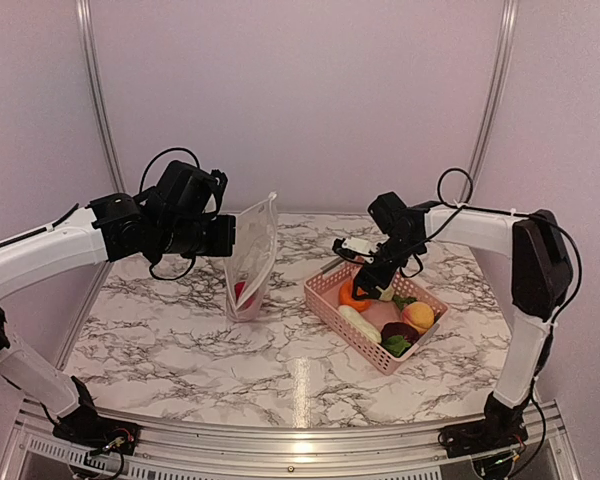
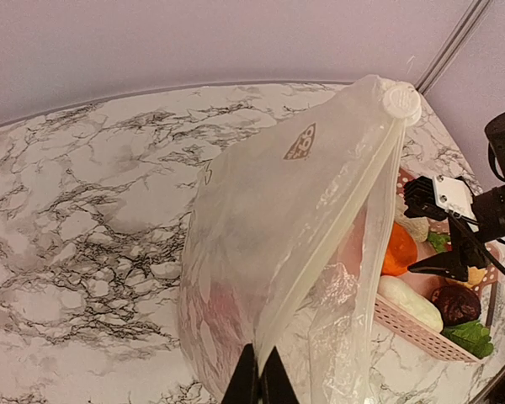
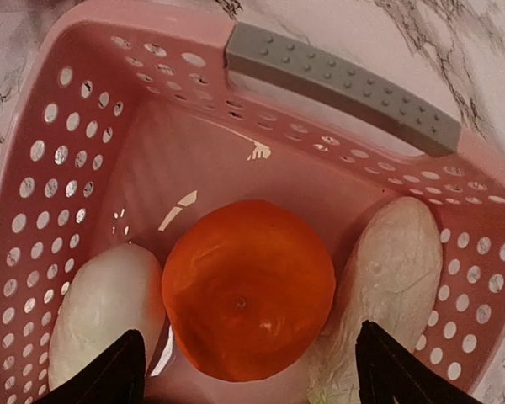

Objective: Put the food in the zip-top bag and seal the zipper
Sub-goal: Pick up the fake fruit from the bin, then place the fake fruit in the zipper food storage bag.

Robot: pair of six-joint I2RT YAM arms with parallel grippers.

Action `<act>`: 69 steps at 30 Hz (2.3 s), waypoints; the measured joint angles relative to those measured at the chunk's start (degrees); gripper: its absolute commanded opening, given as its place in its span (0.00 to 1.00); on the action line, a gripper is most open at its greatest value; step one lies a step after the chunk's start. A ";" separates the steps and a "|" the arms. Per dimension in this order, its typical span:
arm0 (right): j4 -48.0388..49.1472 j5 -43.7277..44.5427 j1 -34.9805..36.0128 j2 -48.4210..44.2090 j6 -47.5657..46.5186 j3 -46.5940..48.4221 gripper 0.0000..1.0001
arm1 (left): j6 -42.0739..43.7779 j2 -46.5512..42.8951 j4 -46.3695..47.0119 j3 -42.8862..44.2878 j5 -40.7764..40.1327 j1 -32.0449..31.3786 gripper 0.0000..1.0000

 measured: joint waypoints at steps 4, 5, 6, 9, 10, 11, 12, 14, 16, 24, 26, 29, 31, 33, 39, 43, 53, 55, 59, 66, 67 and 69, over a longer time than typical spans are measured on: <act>-0.72 -0.15 0.00 2.12 0.09 1.38 0.81 | 0.17 0.00 0.00 0.00 0.02 0.00 0.00; -0.79 -0.15 0.00 2.51 0.11 1.66 0.81 | 0.20 0.00 0.00 0.00 0.02 0.00 0.00; -0.83 -0.15 0.00 2.93 0.15 1.97 0.81 | 0.20 0.00 0.00 0.00 0.02 0.00 0.00; -0.94 -0.15 0.00 3.89 0.33 2.56 0.80 | 0.35 0.00 0.00 0.00 0.02 0.00 0.00; -0.96 -0.15 0.00 4.20 0.35 2.73 0.80 | 0.37 0.00 0.00 0.00 0.02 0.00 0.00; -0.98 -0.15 0.00 4.57 0.37 3.04 0.81 | 0.39 0.00 0.00 0.00 0.02 0.04 0.00; -0.98 -0.15 0.00 4.92 0.42 3.19 0.82 | 0.39 0.00 0.00 0.00 0.02 0.04 0.00; -1.07 -0.20 0.00 5.46 0.55 3.28 0.83 | 0.44 0.00 0.00 0.00 0.02 0.11 0.00; -1.25 -0.46 0.00 6.54 0.79 3.61 0.84 | 0.61 0.00 0.00 0.00 0.02 0.15 0.00; -1.46 -1.05 0.00 7.76 1.51 3.61 0.84 | 0.83 0.00 0.04 -0.13 0.20 0.15 0.00; -1.44 -1.07 0.00 7.91 1.62 3.61 0.82 | 0.81 0.00 0.07 -0.24 0.44 0.15 0.00; -1.46 -1.09 0.00 8.09 1.77 3.61 0.72 | 0.81 0.00 0.31 -0.63 0.50 0.15 0.00; -1.49 -1.14 0.00 8.09 1.88 3.61 0.67 | 0.81 0.00 0.39 -0.85 0.59 0.15 0.00; -1.60 -1.18 0.00 8.09 2.01 3.72 0.66 | 0.79 0.00 0.44 -0.92 0.70 0.15 0.00; -2.62 -1.14 0.00 7.10 2.25 3.93 0.63 | 0.79 0.00 0.52 -1.09 0.85 0.15 0.00; -3.72 -1.20 0.02 2.84 2.23 3.93 0.61 | 0.79 0.00 0.57 -1.25 0.85 0.15 0.00; -4.61 -6.62 0.09 -8.39 1.62 8.81 0.58 | 0.68 0.00 1.42 -1.27 0.92 0.15 0.00; -4.46 -8.04 0.46 -9.46 1.60 10.16 0.57 | 0.46 0.00 1.55 -1.27 0.94 0.15 0.00; -4.02 -10.08 1.27 -10.93 1.55 11.89 0.57 | -0.13 0.00 1.75 -1.27 1.33 0.15 0.00; -2.32 -14.67 5.49 -12.39 1.07 14.49 0.57 | -0.63 0.00 2.32 -1.27 1.97 0.15 0.00; -1.92 -15.30 6.49 -12.41 0.94 15.13 0.57 | -0.76 0.00 2.40 -1.27 2.01 0.15 0.00; -1.44 -16.39 8.46 -12.41 0.72 16.33 0.57 | -1.01 0.00 2.60 -1.27 2.14 0.15 0.00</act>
